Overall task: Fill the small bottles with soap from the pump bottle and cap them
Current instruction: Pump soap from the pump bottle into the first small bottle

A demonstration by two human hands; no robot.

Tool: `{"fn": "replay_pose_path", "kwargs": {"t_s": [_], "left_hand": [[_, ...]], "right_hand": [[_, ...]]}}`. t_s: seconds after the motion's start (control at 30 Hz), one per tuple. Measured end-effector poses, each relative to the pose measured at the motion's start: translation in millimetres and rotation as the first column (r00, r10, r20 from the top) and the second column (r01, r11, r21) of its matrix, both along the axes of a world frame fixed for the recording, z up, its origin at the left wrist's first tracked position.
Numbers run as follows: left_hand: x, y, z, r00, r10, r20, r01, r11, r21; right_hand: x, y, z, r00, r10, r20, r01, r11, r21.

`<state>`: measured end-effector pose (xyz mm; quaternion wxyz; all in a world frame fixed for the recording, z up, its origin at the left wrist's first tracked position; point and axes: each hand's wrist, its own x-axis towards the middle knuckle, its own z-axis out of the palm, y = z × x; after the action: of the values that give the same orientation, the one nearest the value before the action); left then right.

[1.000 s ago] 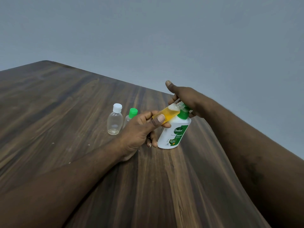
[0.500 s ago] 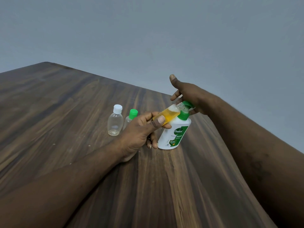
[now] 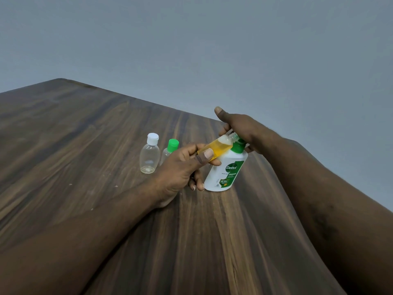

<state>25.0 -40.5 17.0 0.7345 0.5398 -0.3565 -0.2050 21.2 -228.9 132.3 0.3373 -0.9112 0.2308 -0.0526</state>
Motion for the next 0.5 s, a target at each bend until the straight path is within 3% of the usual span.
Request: {"fn": "replay_pose_path", "kwargs": {"t_s": [0.23,0.5], "left_hand": [[-1,1,2,1.000,-0.006,-0.003,0.006,1.000,-0.021],[-1,1,2,1.000,0.010,-0.005,-0.010,1.000,-0.005]], "right_hand": [[0,-4,27,1.000,-0.019,0.014,0.019,1.000,0.005],[3,-1,1,0.999,0.006,-0.036,-0.008,0.999,-0.039]]}}
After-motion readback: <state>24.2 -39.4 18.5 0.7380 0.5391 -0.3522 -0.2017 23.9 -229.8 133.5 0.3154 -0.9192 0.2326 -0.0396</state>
